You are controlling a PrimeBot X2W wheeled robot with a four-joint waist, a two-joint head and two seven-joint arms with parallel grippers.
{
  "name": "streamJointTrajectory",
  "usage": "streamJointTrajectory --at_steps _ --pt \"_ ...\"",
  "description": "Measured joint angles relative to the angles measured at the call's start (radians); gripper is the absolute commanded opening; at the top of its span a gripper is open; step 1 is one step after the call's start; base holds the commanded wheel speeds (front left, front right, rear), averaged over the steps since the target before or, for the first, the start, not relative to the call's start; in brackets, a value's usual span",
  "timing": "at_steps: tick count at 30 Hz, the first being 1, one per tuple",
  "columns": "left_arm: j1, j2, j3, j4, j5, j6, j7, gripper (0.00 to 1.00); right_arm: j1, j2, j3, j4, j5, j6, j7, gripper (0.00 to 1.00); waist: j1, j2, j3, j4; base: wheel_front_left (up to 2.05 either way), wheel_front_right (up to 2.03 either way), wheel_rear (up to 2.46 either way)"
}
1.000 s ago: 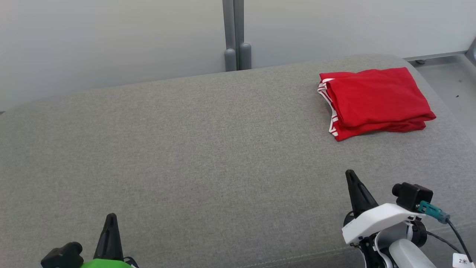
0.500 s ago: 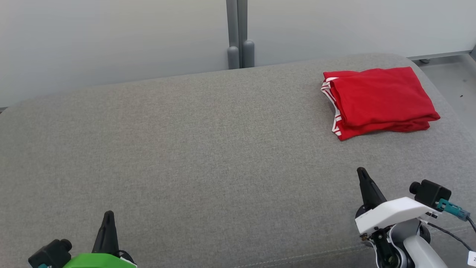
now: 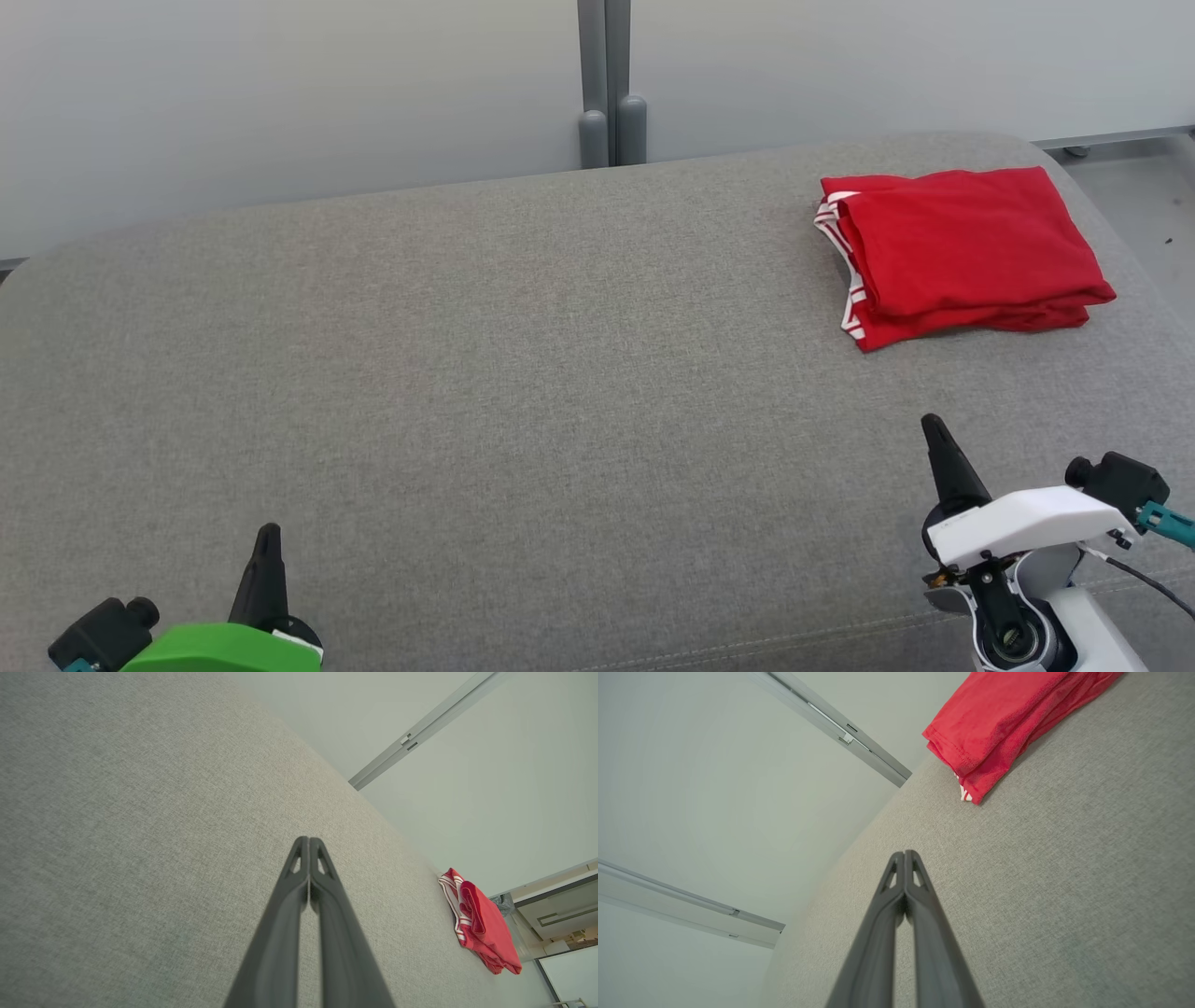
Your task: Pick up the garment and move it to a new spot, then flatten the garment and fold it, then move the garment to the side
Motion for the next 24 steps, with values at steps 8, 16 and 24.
streamJointTrajectory --at_steps 8,16,24 --pt "-0.025 0.003 0.011 0.014 -0.110 -0.020 0.028 0.00 -0.005 0.007 -0.040 0.004 0.100 0.019 0.025 0.00 0.0000 0.0000 0.004 0.006 0.00 0.00 0.00" --pt "-0.049 0.005 0.019 0.031 -0.208 -0.037 0.050 0.00 -0.008 0.013 -0.082 0.009 0.192 0.039 0.052 0.00 0.0000 0.0000 0.008 0.012 0.00 0.00 0.00" --pt "-0.070 0.008 0.031 0.049 -0.317 -0.057 0.077 0.00 -0.020 0.019 -0.124 0.014 0.292 0.061 0.075 0.00 0.0000 0.0001 0.012 0.018 0.00 0.00 0.00"
